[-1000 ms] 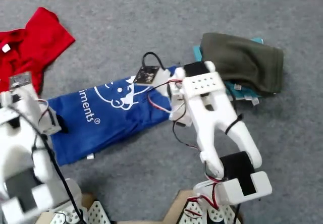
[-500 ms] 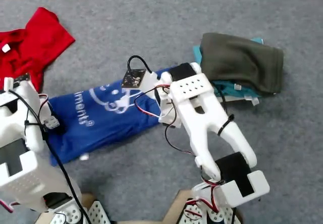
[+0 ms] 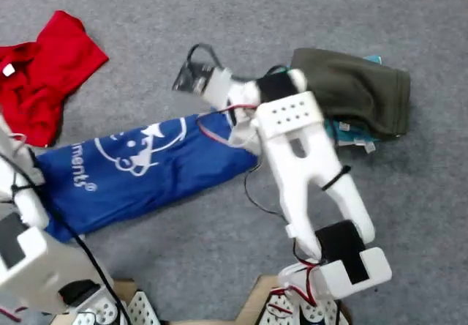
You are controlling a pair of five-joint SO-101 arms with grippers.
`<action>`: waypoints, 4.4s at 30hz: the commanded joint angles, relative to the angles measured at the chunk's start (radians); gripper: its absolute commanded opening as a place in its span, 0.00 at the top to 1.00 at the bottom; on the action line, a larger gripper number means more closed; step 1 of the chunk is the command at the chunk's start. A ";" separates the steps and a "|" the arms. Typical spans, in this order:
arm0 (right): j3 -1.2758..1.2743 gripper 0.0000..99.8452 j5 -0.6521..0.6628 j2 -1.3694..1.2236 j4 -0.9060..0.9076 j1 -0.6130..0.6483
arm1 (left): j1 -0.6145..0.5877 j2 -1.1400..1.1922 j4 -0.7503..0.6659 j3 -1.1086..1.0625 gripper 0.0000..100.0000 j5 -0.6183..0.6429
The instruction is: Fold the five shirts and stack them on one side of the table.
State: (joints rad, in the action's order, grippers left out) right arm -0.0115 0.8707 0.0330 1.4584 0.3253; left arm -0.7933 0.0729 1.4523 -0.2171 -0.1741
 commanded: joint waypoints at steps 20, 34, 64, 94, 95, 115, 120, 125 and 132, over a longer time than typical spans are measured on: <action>0.217 0.99 0.025 0.068 -0.166 -0.284 | 0.693 -0.183 0.084 0.087 0.97 0.153; 0.217 0.99 0.026 0.229 -0.167 -0.499 | 1.099 -0.173 -0.114 0.111 0.97 0.230; 0.225 0.99 0.026 0.236 -0.167 -0.537 | 1.288 -0.011 -0.284 0.298 0.82 0.411; -0.015 0.99 -0.497 -0.309 -0.114 0.002 | 0.834 0.014 -0.783 -0.186 0.97 0.387; -0.042 0.99 -0.493 -0.309 -0.147 0.000 | 0.823 0.026 -0.802 -0.193 0.97 0.387; -0.200 0.99 -0.308 0.134 -0.118 -0.058 | 0.797 0.055 -0.678 -0.039 0.97 0.384; -0.401 0.99 -0.315 0.269 -0.081 0.044 | 0.805 -0.040 -0.661 -0.054 0.97 0.382; -0.654 0.99 -0.347 0.300 -0.315 0.084 | 0.794 -0.040 -0.687 -0.104 0.97 0.379; -0.997 0.99 -0.450 0.303 -0.690 0.021 | 0.797 0.095 -0.801 -0.191 0.97 0.387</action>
State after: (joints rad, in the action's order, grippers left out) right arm -0.9168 0.4335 0.3000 0.9076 0.3698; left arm 0.0015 0.1419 0.6820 -0.4012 0.2140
